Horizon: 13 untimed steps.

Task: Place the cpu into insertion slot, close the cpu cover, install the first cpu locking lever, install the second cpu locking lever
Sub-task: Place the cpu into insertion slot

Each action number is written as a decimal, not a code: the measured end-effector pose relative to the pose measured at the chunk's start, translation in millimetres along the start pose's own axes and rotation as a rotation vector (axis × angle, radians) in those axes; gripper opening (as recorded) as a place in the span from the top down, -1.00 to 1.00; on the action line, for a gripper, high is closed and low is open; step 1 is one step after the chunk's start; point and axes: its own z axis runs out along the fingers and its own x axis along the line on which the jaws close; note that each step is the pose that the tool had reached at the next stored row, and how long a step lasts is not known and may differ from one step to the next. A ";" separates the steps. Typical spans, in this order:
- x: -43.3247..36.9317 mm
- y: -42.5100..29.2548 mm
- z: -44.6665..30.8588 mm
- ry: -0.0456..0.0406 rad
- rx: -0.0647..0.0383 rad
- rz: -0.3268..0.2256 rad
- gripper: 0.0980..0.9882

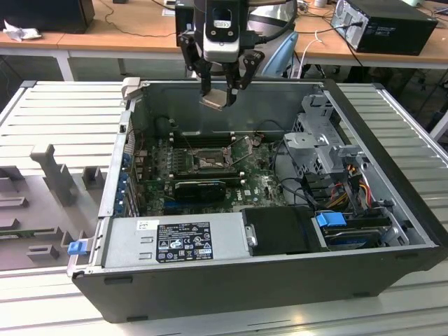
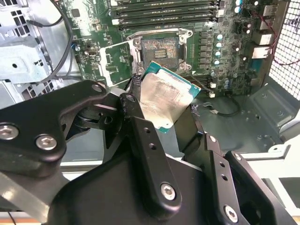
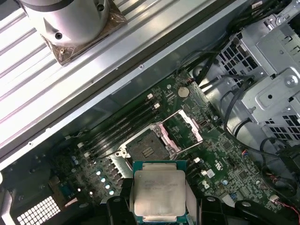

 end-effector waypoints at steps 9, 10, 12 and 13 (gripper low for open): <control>0.0 0.0 0.4 -0.0040 -0.001 0.047 0.03; 0.0 0.0 0.4 -0.0042 -0.001 0.049 0.03; 0.0 0.0 0.5 -0.0050 -0.001 0.058 0.03; 0.0 -0.1 0.6 -0.0058 -0.001 0.066 0.03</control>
